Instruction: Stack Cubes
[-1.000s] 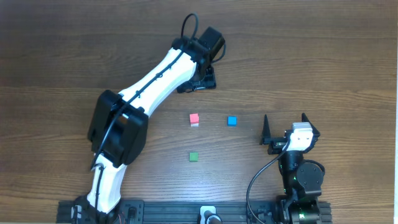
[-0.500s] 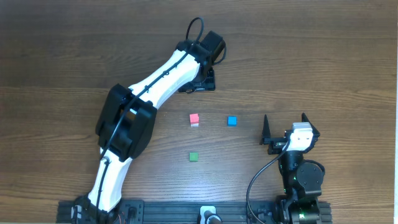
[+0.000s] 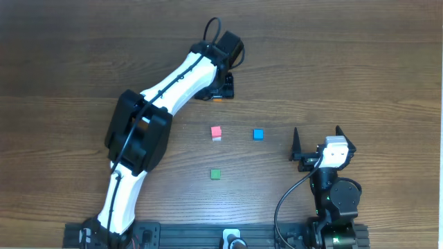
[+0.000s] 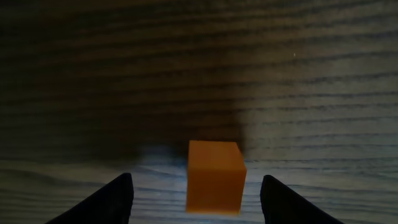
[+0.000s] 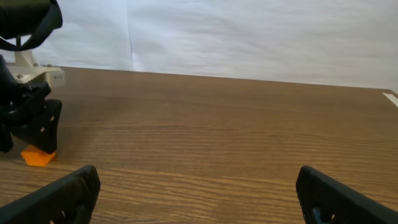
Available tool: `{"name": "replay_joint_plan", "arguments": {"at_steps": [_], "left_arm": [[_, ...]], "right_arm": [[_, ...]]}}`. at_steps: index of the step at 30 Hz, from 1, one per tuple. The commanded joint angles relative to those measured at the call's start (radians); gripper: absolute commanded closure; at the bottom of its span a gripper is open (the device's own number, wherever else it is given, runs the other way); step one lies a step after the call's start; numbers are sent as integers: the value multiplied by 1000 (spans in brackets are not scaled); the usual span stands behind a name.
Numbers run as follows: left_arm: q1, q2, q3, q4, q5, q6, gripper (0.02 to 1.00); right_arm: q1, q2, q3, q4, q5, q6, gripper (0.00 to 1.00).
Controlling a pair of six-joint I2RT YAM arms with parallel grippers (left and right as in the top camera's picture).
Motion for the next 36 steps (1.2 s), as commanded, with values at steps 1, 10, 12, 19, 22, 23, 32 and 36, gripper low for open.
{"name": "replay_joint_plan", "arguments": {"at_steps": [1,10,12,19,22,23,32,36], "left_arm": [[1,33,10,4,23,18,373],[1,51,10,18,42,37,474],[1,54,10,19,42,37,518],[1,55,10,26,42,36,687],[1,55,10,26,42,36,761],[1,55,10,26,42,36,785],[1,20,10,24,69,34,886],[-6,-69,10,-18,84,2,912]], "right_arm": [[-4,-11,-7,0,-8,9,7],[-4,-11,-7,0,-8,9,7],[-4,-11,-7,0,-8,9,9],[-4,-11,-7,0,-8,9,7],[-4,-11,-7,0,-8,9,9],[-4,-11,-7,0,-8,9,7],[-4,-11,-7,0,-8,9,9],[-4,-11,-7,0,-8,9,9]]}}
